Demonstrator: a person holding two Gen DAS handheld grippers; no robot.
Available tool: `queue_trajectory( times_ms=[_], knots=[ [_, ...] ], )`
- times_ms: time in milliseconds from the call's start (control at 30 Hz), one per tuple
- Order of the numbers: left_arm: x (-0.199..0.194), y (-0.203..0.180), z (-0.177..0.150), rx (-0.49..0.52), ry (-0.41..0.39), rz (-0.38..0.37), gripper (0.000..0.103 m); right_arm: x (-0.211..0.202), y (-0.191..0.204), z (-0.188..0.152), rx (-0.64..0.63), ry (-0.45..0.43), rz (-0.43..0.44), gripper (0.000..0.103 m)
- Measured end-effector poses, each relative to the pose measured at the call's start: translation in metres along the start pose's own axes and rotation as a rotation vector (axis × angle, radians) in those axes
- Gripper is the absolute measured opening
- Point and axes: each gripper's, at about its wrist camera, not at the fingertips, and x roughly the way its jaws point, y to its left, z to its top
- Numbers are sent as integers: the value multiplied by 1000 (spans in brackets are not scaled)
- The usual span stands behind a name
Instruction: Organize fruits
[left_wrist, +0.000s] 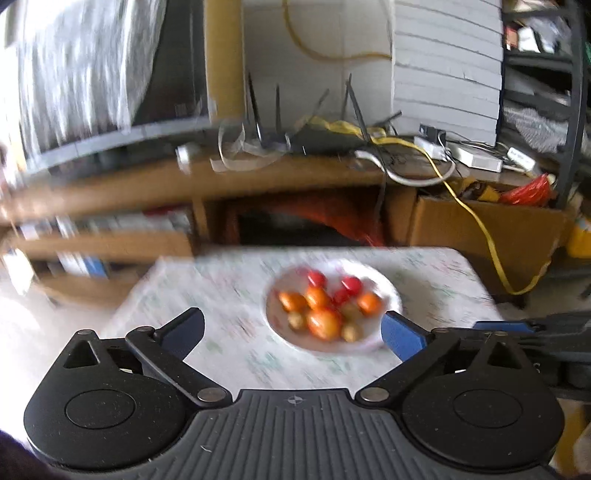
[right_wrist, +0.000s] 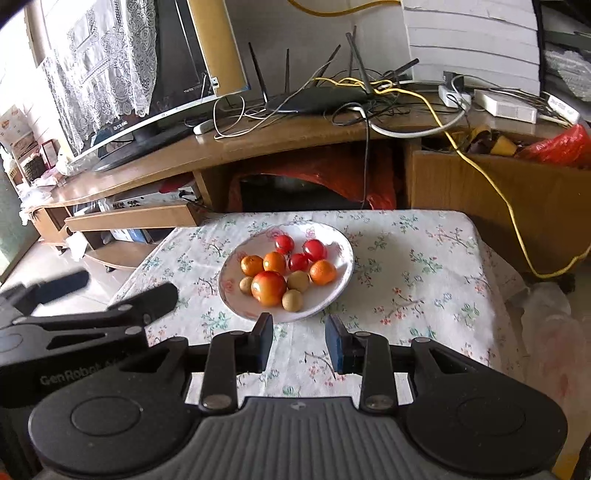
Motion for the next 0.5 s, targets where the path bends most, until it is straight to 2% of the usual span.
queue_trajectory(
  times_ms=[67, 500],
  knots=[
    [4, 1, -4, -25, 34, -27, 102, -1, -1, -5, 5, 11, -9, 33],
    [-6, -7, -35, 11, 120, 7, 103, -6, 0, -45, -6, 92, -56, 33]
  ],
)
